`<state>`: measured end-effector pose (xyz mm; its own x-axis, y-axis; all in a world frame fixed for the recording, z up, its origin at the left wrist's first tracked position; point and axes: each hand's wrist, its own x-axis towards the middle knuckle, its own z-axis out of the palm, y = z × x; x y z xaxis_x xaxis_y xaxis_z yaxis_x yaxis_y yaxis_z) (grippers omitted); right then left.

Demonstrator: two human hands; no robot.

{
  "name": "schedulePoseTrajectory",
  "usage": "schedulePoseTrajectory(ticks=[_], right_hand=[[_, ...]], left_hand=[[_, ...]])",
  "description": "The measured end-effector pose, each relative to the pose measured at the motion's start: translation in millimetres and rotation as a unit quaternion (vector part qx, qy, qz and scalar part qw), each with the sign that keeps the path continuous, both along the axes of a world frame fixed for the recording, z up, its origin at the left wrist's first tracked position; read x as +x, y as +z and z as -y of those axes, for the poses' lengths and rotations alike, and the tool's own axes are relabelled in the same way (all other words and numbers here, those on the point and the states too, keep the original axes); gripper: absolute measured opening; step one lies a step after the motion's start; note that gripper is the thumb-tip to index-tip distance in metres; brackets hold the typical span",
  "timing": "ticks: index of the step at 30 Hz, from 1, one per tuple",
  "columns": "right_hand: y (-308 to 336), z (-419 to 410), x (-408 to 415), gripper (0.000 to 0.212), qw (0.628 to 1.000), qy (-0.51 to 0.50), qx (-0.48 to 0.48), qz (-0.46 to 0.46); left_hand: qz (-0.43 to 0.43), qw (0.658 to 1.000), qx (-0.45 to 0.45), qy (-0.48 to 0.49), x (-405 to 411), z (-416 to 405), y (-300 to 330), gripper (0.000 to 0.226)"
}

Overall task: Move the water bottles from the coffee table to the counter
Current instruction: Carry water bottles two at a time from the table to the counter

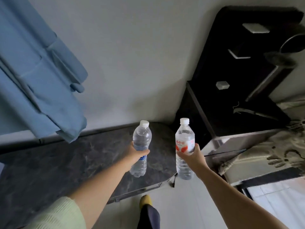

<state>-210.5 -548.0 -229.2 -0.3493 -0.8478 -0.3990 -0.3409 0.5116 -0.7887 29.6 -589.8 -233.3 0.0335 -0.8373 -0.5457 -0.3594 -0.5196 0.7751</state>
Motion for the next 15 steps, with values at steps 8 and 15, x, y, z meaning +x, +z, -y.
schedulePoseTrajectory(ticks=[8,15], right_hand=[[-66,122,2,0.052,0.999,-0.021,0.029,0.007],[-133,201,-3,0.068,0.997,-0.069,-0.013,-0.029]], left_hand=[[-0.024,0.998,0.02,-0.053,-10,123,-51,0.036],[-0.053,0.998,0.011,-0.017,-47,211,-116,0.051]])
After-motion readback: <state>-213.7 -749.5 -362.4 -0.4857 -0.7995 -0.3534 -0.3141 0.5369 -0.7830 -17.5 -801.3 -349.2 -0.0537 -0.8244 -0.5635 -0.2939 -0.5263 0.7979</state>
